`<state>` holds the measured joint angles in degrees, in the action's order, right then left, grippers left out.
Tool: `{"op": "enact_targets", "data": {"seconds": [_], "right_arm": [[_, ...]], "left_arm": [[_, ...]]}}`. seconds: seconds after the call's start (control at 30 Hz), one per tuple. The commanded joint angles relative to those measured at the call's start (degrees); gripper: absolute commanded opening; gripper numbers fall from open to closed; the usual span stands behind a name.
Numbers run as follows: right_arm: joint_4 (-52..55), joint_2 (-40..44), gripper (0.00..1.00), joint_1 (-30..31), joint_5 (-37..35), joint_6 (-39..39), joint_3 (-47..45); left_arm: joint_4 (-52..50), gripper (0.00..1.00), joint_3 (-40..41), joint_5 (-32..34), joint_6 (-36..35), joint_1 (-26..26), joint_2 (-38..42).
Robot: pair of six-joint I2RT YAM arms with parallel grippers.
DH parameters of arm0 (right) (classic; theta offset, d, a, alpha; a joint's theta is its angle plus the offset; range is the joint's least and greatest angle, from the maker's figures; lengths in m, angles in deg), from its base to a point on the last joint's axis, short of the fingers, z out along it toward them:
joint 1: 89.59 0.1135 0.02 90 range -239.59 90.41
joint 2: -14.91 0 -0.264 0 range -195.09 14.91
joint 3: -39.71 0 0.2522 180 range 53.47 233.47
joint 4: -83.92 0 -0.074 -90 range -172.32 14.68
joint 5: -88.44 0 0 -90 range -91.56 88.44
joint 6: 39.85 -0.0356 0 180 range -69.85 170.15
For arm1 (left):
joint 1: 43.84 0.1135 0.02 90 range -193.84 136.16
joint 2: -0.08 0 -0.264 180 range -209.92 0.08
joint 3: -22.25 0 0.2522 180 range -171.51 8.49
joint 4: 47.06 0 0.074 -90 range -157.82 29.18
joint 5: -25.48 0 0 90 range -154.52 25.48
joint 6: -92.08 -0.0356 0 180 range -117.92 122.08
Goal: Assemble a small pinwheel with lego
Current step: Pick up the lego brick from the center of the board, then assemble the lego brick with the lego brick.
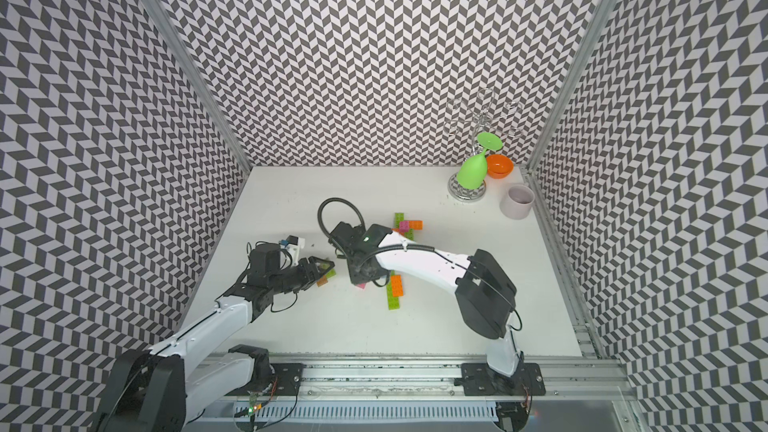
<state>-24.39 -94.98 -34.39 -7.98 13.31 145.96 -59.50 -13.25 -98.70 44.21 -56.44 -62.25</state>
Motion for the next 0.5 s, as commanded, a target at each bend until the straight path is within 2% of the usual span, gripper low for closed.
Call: {"op": "enact_targets", "data": {"seconds": [0.0,0.2,0.47], "right_arm": [[-0.4,0.6,0.09,-3.4,-0.6,7.2,-1.1],[-0.6,-3.1,0.08,-7.1,-0.8,12.0,0.6],[-1.3,-5.2,0.09,-10.0,0.8,15.0,0.1]], "left_arm": [[5.1,0.54,-3.1,4.4,0.8,-5.0,-2.3],[7.1,0.54,-6.8,6.1,-1.0,-10.6,-7.7],[8.3,0.53,-8.1,6.2,-1.3,-11.0,-11.4]]}}
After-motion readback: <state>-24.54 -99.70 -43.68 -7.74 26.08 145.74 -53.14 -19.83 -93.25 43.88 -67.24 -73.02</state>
